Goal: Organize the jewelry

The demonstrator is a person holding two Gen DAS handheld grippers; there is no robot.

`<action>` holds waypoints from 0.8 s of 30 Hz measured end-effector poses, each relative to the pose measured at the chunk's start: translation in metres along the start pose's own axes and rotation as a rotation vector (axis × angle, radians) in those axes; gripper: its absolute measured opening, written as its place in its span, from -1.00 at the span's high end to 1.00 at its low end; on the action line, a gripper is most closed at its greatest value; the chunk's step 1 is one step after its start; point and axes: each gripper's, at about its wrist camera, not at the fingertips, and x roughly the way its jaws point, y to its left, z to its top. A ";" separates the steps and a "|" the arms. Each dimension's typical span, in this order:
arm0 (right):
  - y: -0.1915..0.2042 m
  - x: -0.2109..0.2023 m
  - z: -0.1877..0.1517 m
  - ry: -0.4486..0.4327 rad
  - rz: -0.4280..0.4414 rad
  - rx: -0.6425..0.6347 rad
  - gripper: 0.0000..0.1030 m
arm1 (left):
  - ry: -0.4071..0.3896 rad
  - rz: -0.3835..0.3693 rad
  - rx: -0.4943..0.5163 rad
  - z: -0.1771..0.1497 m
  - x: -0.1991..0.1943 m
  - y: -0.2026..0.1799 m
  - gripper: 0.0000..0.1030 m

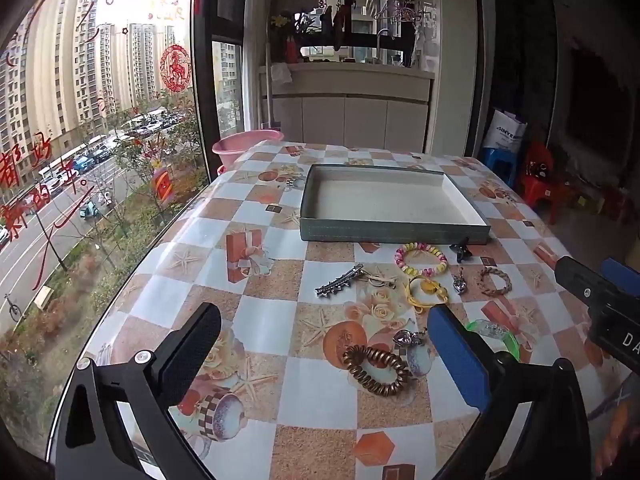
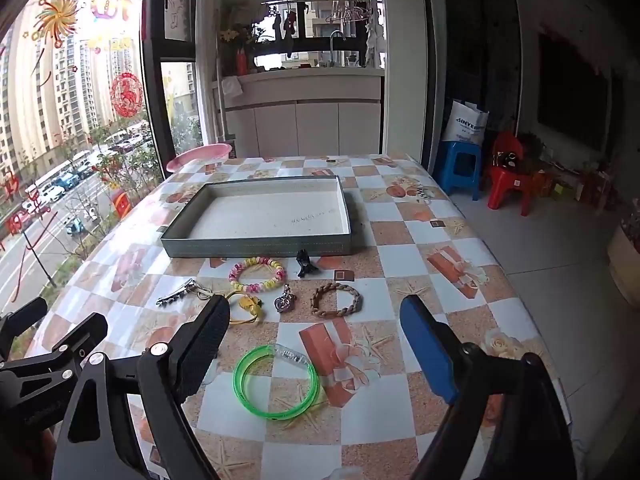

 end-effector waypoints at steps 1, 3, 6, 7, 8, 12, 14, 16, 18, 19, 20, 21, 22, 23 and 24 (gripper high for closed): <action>0.001 -0.002 0.000 -0.007 -0.002 -0.004 -0.73 | -0.003 0.004 0.004 0.000 0.001 -0.001 -1.00; 0.003 -0.004 0.000 -0.016 -0.004 -0.011 -0.73 | -0.007 0.006 0.008 0.000 -0.001 0.000 -1.00; 0.005 -0.005 0.000 -0.022 -0.004 -0.016 -0.73 | -0.007 0.002 0.011 0.000 -0.002 -0.001 -1.00; 0.005 -0.005 0.000 -0.022 -0.003 -0.016 -0.73 | -0.007 0.001 0.011 0.000 -0.002 -0.001 -1.00; 0.005 -0.005 0.000 -0.022 -0.002 -0.016 -0.73 | -0.008 0.000 0.011 0.000 -0.002 -0.001 -1.00; 0.005 -0.005 0.001 -0.022 -0.001 -0.016 -0.73 | -0.006 0.000 0.008 -0.001 -0.002 -0.001 -1.00; 0.005 -0.006 0.000 -0.024 -0.003 -0.015 -0.73 | -0.003 0.000 0.002 -0.001 -0.001 0.000 -1.00; 0.005 -0.005 0.001 -0.024 -0.002 -0.015 -0.73 | -0.002 0.001 -0.001 -0.001 -0.001 0.000 -1.00; 0.006 -0.004 0.000 -0.020 0.001 -0.015 -0.73 | -0.001 0.003 -0.002 -0.001 0.000 0.001 -1.00; 0.006 -0.004 0.000 -0.019 0.001 -0.014 -0.73 | 0.001 0.003 -0.002 -0.001 0.000 0.001 -1.00; 0.005 -0.004 -0.001 -0.020 0.002 -0.013 -0.73 | 0.002 0.003 -0.003 -0.001 0.000 0.001 -1.00; 0.005 -0.004 -0.001 -0.020 0.003 -0.013 -0.73 | 0.003 0.005 -0.005 -0.001 0.000 0.001 -1.00; 0.005 -0.004 0.000 -0.018 0.003 -0.014 -0.73 | 0.003 0.005 -0.006 -0.001 0.000 0.001 -1.00; 0.005 -0.004 -0.001 -0.021 0.001 -0.015 -0.73 | 0.002 0.003 -0.006 0.000 0.000 0.001 -1.00; 0.005 -0.004 -0.001 -0.021 0.001 -0.014 -0.73 | 0.001 0.002 -0.007 0.000 0.000 0.002 -1.00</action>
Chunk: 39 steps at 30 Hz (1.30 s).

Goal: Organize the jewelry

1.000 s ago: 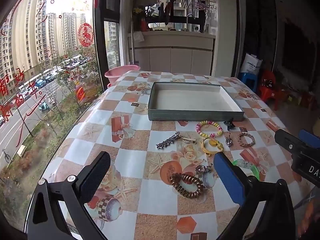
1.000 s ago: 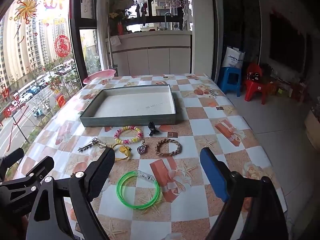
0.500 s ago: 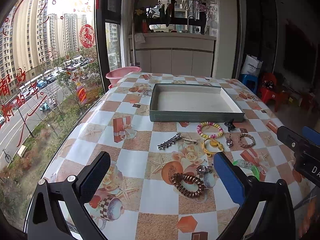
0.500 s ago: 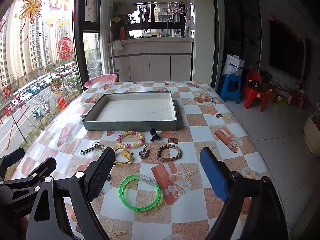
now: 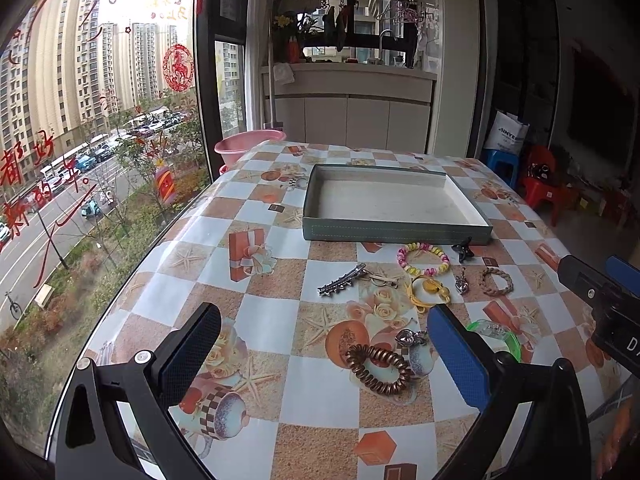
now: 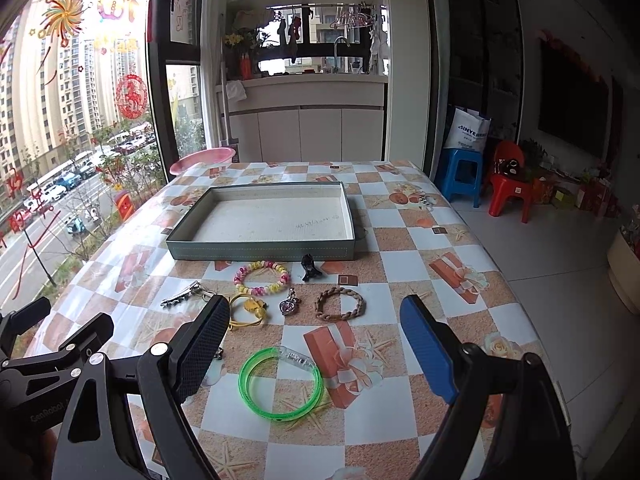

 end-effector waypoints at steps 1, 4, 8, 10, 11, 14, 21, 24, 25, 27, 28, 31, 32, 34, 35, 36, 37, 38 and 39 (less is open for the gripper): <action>0.000 0.000 0.000 -0.001 0.001 0.001 -0.73 | -0.001 0.001 0.001 0.000 0.000 0.000 -1.00; 0.000 0.000 0.000 -0.001 0.002 0.001 -0.73 | -0.005 0.000 0.003 0.001 -0.001 0.000 -1.00; 0.000 -0.002 0.001 -0.002 0.006 0.002 -0.73 | -0.007 -0.002 -0.001 0.002 -0.002 -0.001 -1.00; 0.000 -0.002 0.001 -0.003 0.008 0.003 -0.73 | -0.009 -0.002 0.002 0.003 -0.002 -0.002 -1.00; 0.001 -0.002 0.001 -0.004 0.009 0.003 -0.73 | -0.009 -0.001 0.003 0.003 -0.003 -0.002 -1.00; 0.001 -0.002 0.001 -0.006 0.009 0.001 -0.73 | -0.007 -0.002 0.001 0.003 -0.003 -0.002 -1.00; 0.001 -0.003 0.002 -0.006 0.009 0.003 -0.73 | -0.008 -0.002 0.001 0.003 -0.003 -0.002 -1.00; 0.001 -0.003 0.001 -0.006 0.010 0.002 -0.73 | -0.008 -0.002 0.002 0.003 -0.003 -0.002 -1.00; 0.001 -0.002 0.002 -0.006 0.010 0.001 -0.73 | -0.008 -0.003 0.001 0.003 -0.003 -0.002 -1.00; 0.001 -0.002 0.002 -0.006 0.010 0.002 -0.73 | -0.007 -0.003 0.002 0.003 -0.002 -0.002 -1.00; 0.000 -0.002 0.002 -0.005 0.011 0.003 -0.73 | -0.007 -0.003 0.003 0.003 -0.002 -0.002 -1.00; 0.001 -0.003 0.002 -0.005 0.012 0.003 -0.73 | -0.007 -0.003 0.001 0.003 -0.002 -0.002 -1.00; 0.001 -0.003 0.002 -0.006 0.011 0.004 -0.73 | -0.006 -0.004 0.000 0.003 -0.002 -0.002 -1.00; 0.001 -0.003 0.002 -0.006 0.012 0.004 -0.73 | -0.006 -0.004 0.000 0.003 -0.002 -0.002 -1.00; 0.001 -0.003 0.002 -0.007 0.011 0.004 -0.73 | -0.007 -0.003 0.000 0.002 -0.003 -0.002 -1.00; 0.001 -0.003 0.003 -0.007 0.011 0.004 -0.73 | -0.006 -0.004 0.000 0.002 -0.002 -0.002 -1.00; 0.001 -0.003 0.002 -0.005 0.012 0.004 -0.73 | -0.005 -0.004 0.000 0.002 -0.002 -0.002 -1.00; 0.001 -0.003 0.003 -0.006 0.012 0.004 -0.73 | -0.006 -0.004 0.001 0.002 -0.002 -0.002 -1.00; 0.001 -0.003 0.002 -0.006 0.011 0.004 -0.73 | -0.007 -0.004 0.001 0.002 -0.002 -0.002 -1.00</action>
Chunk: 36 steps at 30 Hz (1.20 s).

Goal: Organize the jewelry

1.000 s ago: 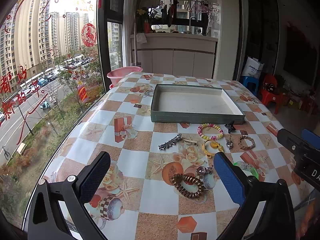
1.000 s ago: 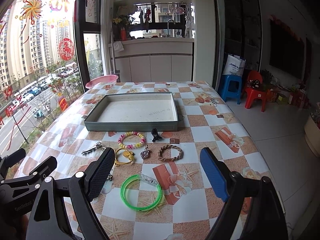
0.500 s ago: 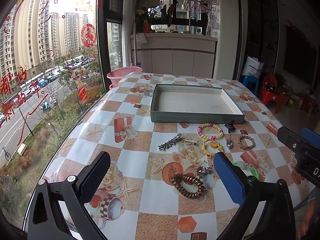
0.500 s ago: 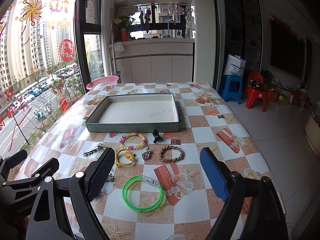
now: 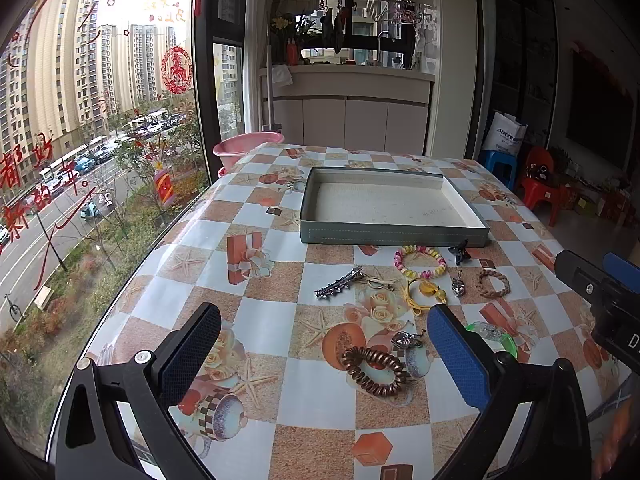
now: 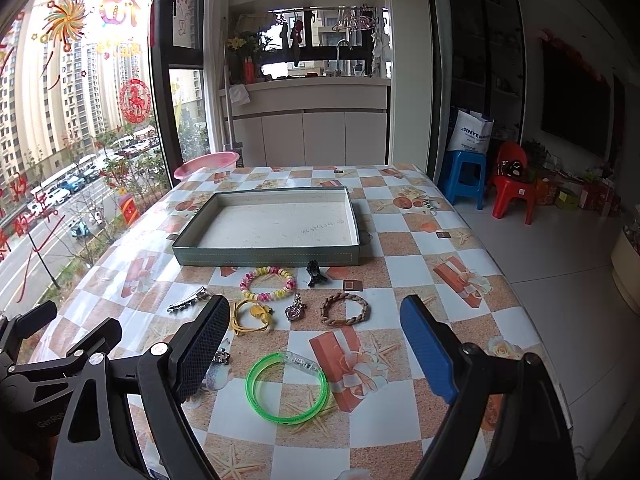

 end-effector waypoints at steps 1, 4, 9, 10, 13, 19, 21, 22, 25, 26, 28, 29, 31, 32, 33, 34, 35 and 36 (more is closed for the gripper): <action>0.001 0.000 0.001 0.000 0.000 -0.001 -0.73 | 0.000 0.000 0.000 0.000 0.000 0.000 -1.00; 0.001 0.000 0.001 0.000 0.001 -0.001 -0.73 | 0.002 0.000 -0.001 0.000 0.000 0.000 -1.00; 0.001 0.000 0.001 -0.002 0.001 0.000 -0.73 | 0.001 0.000 -0.001 -0.001 0.000 0.000 -1.00; 0.000 0.000 0.001 -0.001 0.000 0.002 -0.73 | 0.001 0.001 -0.002 -0.001 0.000 0.000 -1.00; 0.001 0.000 0.001 -0.002 0.001 0.003 -0.73 | 0.001 0.001 0.000 -0.001 0.000 -0.001 -1.00; 0.003 0.000 0.003 -0.002 0.000 0.002 -0.73 | 0.001 0.001 0.000 -0.001 0.000 0.000 -1.00; 0.002 0.000 0.002 -0.003 0.001 0.002 -0.73 | 0.002 0.000 0.000 -0.001 0.000 0.000 -1.00; 0.003 0.000 0.003 -0.003 0.001 0.002 -0.73 | 0.002 0.001 -0.001 -0.001 0.000 0.000 -1.00; 0.003 0.000 0.003 -0.003 0.001 0.003 -0.73 | 0.004 0.001 -0.001 -0.002 0.000 0.000 -1.00; 0.003 0.000 0.002 -0.003 0.000 0.003 -0.73 | 0.003 0.001 -0.001 -0.002 0.000 0.000 -1.00; 0.002 0.000 0.002 -0.003 0.000 0.002 -0.73 | 0.005 0.001 -0.002 -0.002 0.001 0.000 -1.00; 0.002 0.000 0.002 -0.003 -0.001 0.003 -0.73 | 0.005 0.001 -0.001 -0.003 0.001 0.000 -1.00; 0.002 0.000 0.002 -0.003 0.002 0.004 -0.73 | 0.006 0.001 0.000 -0.003 0.001 0.000 -1.00; 0.002 0.000 0.002 -0.003 0.000 0.004 -0.73 | 0.006 0.002 0.000 -0.003 0.001 0.000 -1.00; 0.003 0.000 0.002 -0.002 -0.001 0.004 -0.73 | 0.006 0.002 0.001 -0.003 0.001 0.000 -1.00; 0.002 -0.001 0.002 -0.003 0.001 0.004 -0.73 | 0.007 0.001 0.001 -0.004 0.001 0.001 -1.00; 0.002 -0.001 0.002 -0.003 0.000 0.004 -0.73 | 0.006 0.001 0.001 -0.004 0.001 0.000 -1.00; 0.001 -0.001 0.002 -0.003 0.000 0.004 -0.73 | 0.006 0.002 0.001 -0.003 0.001 0.000 -1.00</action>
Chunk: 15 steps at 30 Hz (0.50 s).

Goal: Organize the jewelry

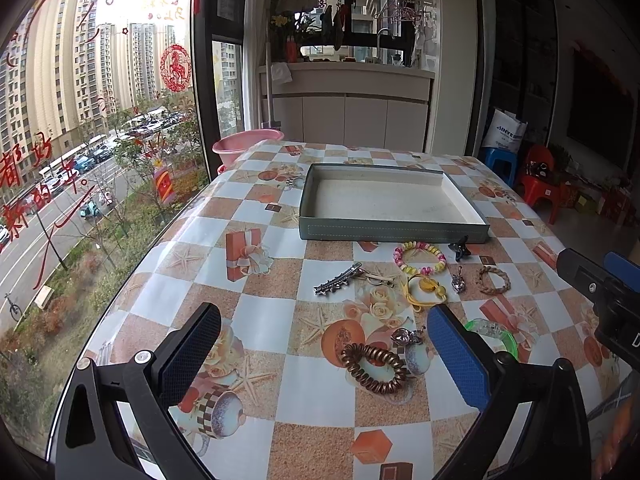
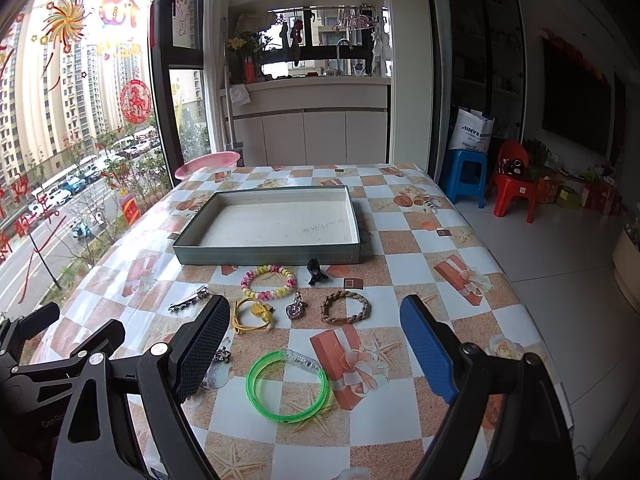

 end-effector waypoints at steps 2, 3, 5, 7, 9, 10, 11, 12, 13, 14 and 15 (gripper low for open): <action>0.000 0.000 0.000 0.000 0.002 0.001 -0.73 | 0.001 -0.001 0.000 0.000 0.000 0.000 -1.00; 0.000 0.000 0.000 0.000 0.001 0.000 -0.73 | 0.001 -0.001 -0.001 0.000 0.000 0.000 -1.00; -0.001 0.000 0.000 0.000 0.001 -0.001 -0.73 | 0.004 0.000 0.000 -0.001 0.001 0.000 -1.00; 0.000 0.000 0.000 0.000 0.000 -0.001 -0.73 | 0.008 -0.002 0.001 -0.002 0.001 0.000 -1.00; 0.000 0.000 0.000 0.002 0.000 0.001 -0.73 | 0.012 -0.001 0.005 -0.003 0.003 0.000 -1.00; 0.000 0.000 0.000 0.003 0.000 0.003 -0.73 | 0.013 -0.002 0.005 -0.003 0.003 0.000 -1.00; 0.000 0.000 -0.001 0.003 0.001 0.002 -0.73 | 0.017 -0.002 0.007 -0.004 0.004 0.000 -1.00; 0.000 0.001 0.000 0.006 0.000 0.003 -0.73 | 0.022 -0.004 0.010 -0.004 0.005 0.000 -1.00; 0.000 0.002 -0.001 0.009 0.000 0.004 -0.73 | 0.027 -0.005 0.013 -0.005 0.006 0.001 -1.00; -0.004 0.003 -0.003 0.016 0.003 0.007 -0.73 | 0.034 -0.007 0.017 -0.006 0.008 0.001 -1.00; -0.007 0.005 -0.004 0.024 0.006 0.012 -0.73 | 0.042 -0.013 0.022 -0.006 0.011 0.001 -1.00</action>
